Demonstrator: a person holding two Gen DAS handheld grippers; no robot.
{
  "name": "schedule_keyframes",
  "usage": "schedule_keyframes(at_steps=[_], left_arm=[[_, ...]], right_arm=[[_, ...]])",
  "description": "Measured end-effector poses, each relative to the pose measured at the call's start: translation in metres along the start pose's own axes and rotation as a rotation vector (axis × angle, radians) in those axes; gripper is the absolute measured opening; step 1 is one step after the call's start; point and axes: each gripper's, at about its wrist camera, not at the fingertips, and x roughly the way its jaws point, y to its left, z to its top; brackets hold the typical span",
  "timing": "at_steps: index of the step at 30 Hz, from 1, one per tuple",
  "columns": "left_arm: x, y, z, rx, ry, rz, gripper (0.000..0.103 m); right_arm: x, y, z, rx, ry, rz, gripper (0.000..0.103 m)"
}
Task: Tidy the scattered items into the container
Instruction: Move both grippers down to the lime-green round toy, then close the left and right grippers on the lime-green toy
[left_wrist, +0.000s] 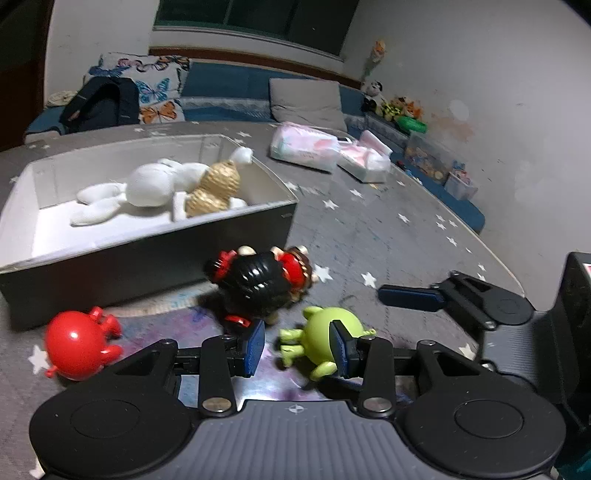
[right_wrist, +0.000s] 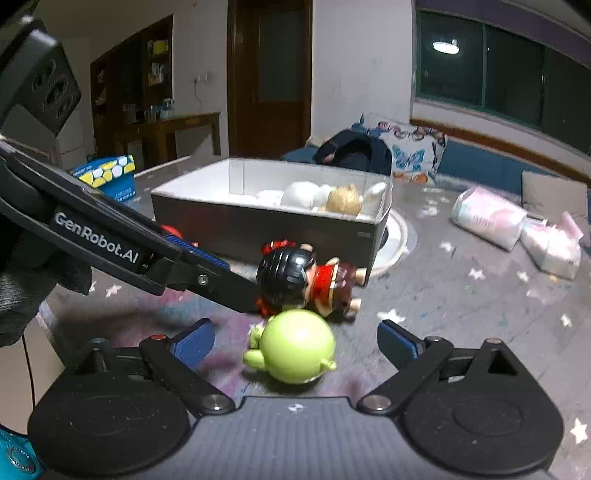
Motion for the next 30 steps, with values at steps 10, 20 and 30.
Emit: schedule_keyframes(at_steps=[10,20,30], left_arm=[[0.01,-0.003,0.002,-0.013,0.025,-0.04,0.041],[0.022,-0.005,0.002,-0.018,0.056,-0.057,0.041],[0.029,-0.006,-0.001,-0.038,0.08,-0.099,0.04]], right_arm=[[0.01,-0.005,-0.005,0.05,0.033,0.032,0.083],[0.019,-0.004,-0.007,0.064,0.058,0.057,0.068],[0.019,-0.007,-0.009,0.087,0.061,0.05,0.06]])
